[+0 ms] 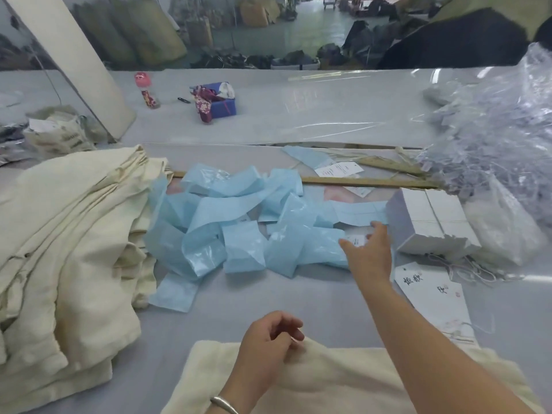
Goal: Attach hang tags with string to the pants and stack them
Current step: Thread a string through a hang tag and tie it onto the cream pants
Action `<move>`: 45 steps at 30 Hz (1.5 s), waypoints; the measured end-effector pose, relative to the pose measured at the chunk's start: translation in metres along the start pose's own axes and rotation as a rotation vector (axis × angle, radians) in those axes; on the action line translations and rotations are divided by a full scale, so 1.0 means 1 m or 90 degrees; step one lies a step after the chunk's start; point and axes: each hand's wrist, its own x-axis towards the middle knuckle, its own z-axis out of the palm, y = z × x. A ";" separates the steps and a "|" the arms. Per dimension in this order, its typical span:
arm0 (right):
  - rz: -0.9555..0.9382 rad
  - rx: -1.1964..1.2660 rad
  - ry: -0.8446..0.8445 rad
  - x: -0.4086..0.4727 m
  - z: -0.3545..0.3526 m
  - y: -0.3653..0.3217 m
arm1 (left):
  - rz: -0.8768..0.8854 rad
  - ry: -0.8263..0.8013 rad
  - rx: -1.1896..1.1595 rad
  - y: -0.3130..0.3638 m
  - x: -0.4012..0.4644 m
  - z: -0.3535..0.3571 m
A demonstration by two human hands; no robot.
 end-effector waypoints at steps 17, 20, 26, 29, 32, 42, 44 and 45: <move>0.048 -0.037 -0.045 0.022 0.014 0.046 | -0.003 -0.005 -0.023 -0.006 0.048 0.009; 0.058 0.003 -0.033 0.016 0.011 0.041 | 0.022 0.008 -0.027 0.000 0.060 0.009; 0.004 0.188 0.018 -0.035 0.015 0.015 | -0.018 -0.003 -0.111 0.009 0.079 0.014; -0.057 0.171 -0.020 -0.075 0.030 0.011 | -0.072 -0.064 -0.191 0.021 0.090 0.020; -0.073 0.131 -0.052 -0.094 0.039 0.013 | -0.091 -0.027 -0.291 0.025 0.098 0.024; -0.107 0.003 0.161 -0.084 0.023 0.005 | -0.001 -0.023 -0.025 0.019 0.103 0.030; -0.206 -0.087 0.245 -0.074 0.019 -0.009 | 0.036 -0.009 0.134 0.023 0.101 0.030; -0.248 -0.096 0.259 -0.070 0.020 -0.018 | 0.047 0.018 0.174 0.024 0.099 0.027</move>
